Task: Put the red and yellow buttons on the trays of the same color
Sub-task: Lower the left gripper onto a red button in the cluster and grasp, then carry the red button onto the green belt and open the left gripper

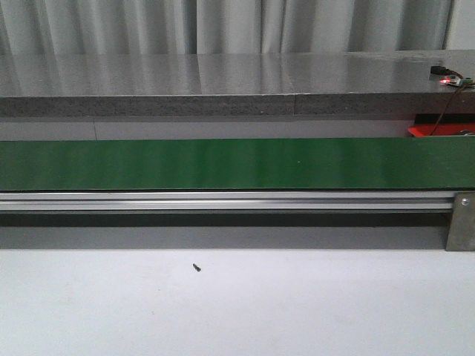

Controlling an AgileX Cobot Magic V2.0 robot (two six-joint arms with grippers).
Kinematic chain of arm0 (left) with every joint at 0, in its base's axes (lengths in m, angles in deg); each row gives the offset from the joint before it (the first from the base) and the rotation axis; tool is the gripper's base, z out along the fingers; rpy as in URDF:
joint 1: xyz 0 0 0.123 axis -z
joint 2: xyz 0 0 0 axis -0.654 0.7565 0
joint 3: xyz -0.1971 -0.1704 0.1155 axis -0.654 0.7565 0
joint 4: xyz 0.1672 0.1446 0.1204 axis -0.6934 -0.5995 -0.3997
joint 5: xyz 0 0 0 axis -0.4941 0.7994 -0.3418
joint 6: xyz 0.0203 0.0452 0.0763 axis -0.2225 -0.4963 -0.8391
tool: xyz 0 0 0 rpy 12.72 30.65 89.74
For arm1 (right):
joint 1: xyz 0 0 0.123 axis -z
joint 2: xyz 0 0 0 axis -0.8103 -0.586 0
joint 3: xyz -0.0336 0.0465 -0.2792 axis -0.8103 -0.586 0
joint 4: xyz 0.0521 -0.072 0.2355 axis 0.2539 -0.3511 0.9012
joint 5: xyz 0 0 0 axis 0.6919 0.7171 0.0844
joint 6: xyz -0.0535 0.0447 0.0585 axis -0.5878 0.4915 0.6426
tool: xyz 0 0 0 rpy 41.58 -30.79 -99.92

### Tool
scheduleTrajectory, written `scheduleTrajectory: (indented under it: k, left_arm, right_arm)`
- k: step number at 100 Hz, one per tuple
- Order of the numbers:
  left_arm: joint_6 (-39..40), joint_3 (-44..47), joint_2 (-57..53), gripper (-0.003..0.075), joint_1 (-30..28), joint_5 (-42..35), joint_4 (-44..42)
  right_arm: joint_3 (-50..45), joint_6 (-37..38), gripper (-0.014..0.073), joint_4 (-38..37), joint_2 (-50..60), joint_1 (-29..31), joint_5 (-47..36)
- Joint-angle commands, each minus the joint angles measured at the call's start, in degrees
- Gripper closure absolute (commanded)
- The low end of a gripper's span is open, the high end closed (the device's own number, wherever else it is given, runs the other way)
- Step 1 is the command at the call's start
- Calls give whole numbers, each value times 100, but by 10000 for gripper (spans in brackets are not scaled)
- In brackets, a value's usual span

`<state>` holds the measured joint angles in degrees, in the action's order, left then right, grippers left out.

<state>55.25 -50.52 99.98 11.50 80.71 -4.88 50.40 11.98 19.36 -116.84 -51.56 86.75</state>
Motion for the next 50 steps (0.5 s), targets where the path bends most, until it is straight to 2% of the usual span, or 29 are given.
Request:
scheduleTrajectory:
  k: [1, 31, 50]
  left_arm:
    - [26, -180, -469, 496, -23, -164, 117]
    - [-90, -180, -1345, 496, 4, 384, -143]
    - [-132, -109, -1925, 496, 347, 440, -156]
  right_arm:
    - [145, -42, 652, 66, -1, 0, -334]
    - [145, -42, 652, 66, -1, 0, -334]
    - [145, -42, 652, 66, -1, 0, -334]
